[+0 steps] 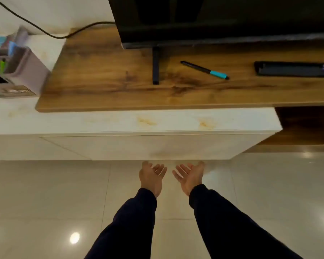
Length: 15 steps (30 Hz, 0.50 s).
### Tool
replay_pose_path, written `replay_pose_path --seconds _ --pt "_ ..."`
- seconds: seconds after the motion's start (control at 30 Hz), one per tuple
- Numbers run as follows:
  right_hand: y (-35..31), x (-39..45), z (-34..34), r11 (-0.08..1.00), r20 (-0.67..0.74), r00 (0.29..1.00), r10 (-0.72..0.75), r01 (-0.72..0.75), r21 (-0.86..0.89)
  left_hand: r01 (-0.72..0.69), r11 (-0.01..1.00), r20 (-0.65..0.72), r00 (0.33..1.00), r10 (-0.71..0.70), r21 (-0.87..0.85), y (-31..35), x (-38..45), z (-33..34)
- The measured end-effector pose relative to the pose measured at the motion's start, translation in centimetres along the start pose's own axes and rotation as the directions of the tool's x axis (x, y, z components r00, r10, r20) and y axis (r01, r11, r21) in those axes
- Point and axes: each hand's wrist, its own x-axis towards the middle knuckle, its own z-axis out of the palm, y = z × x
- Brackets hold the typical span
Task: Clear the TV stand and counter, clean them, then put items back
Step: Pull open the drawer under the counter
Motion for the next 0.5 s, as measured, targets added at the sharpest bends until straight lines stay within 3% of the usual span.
replay_pose_path --seconds 0.1,0.2,0.3,0.43,0.5 --pt "1.0 3.4 0.0 0.980 0.065 0.998 0.022 -0.034 0.195 0.116 0.980 0.097 0.990 -0.102 -0.159 -0.6 4.0 -1.0" --pt "1.6 5.5 0.5 0.940 0.194 0.980 -0.037 -0.032 0.339 0.149 0.929 0.243 0.968 -0.067 -0.339 -0.9 6.7 -1.7" --pt "1.7 6.8 0.5 0.931 0.224 0.973 -0.060 -0.026 0.364 0.141 0.917 0.299 0.954 -0.024 -0.373 -0.7 7.5 -1.3" --pt "2.1 6.5 0.2 0.936 0.219 0.974 -0.060 -0.022 0.352 0.117 0.934 0.274 0.961 -0.022 -0.337 -0.8 7.1 -1.3" --pt "1.9 5.5 -0.3 0.961 0.204 0.979 -0.014 -0.043 0.273 0.152 0.938 0.280 0.958 -0.062 -0.312 -0.7 6.7 -2.3"
